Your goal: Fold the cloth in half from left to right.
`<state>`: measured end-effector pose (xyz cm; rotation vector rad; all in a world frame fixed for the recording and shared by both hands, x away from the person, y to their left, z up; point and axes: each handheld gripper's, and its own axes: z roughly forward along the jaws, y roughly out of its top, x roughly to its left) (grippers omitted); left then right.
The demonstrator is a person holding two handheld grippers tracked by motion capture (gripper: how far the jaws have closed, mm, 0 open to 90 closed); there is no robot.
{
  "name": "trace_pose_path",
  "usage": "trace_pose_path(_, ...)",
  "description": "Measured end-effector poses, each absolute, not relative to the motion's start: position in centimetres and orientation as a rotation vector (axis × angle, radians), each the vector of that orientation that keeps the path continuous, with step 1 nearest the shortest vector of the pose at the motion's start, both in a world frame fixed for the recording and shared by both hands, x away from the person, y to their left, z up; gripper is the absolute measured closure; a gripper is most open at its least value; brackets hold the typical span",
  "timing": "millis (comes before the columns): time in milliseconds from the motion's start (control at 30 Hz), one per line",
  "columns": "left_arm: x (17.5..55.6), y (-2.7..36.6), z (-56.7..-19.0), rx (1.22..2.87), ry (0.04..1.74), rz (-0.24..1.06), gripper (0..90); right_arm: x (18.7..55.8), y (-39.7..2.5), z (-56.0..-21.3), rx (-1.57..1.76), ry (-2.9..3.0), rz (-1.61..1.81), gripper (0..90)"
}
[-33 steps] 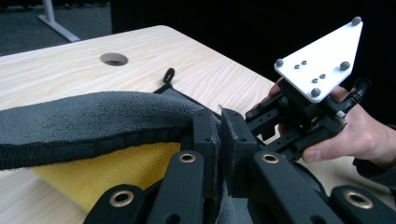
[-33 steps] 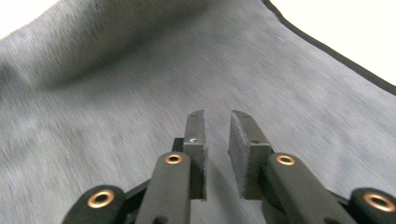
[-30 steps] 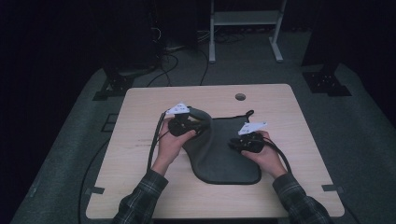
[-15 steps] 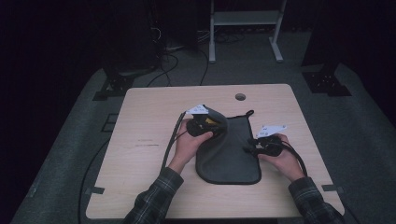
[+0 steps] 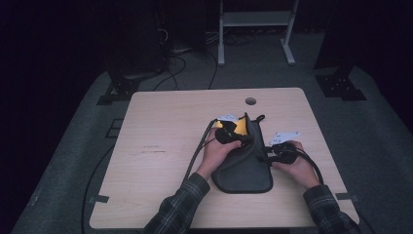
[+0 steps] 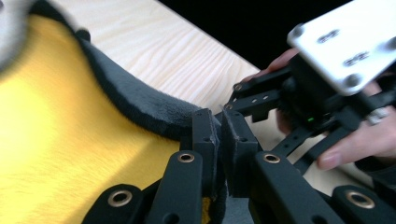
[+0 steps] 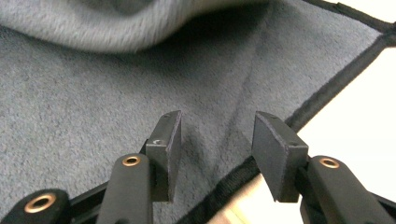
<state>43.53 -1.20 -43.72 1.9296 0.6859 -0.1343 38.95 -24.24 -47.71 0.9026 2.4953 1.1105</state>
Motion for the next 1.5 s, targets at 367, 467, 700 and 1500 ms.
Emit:
trace_pose_path(367, 44.0, -0.6, -43.6, 1.914, 0.702, -0.112, 63.0, 38.7, -24.7, -47.8, 0.905, 2.494, 1.111, 51.4)
trace_pose_path(467, 44.0, 0.7, -42.9, 1.911, 0.700, -0.080, 61.3, 38.7, -24.8, -47.7, 0.901, 2.494, 1.105, 51.2)
trace_pose_path(700, 44.7, 5.8, -42.3, 1.927, 0.769, 0.023, 61.9, 39.2, -26.3, -46.8, 0.974, 2.428, 1.127, 50.9)
trace_pose_path(1500, 47.5, 6.4, -46.2, 2.005, 0.929, 0.199, 58.6, 46.8, -26.9, -47.6, 1.265, 2.273, 1.193, 55.4)
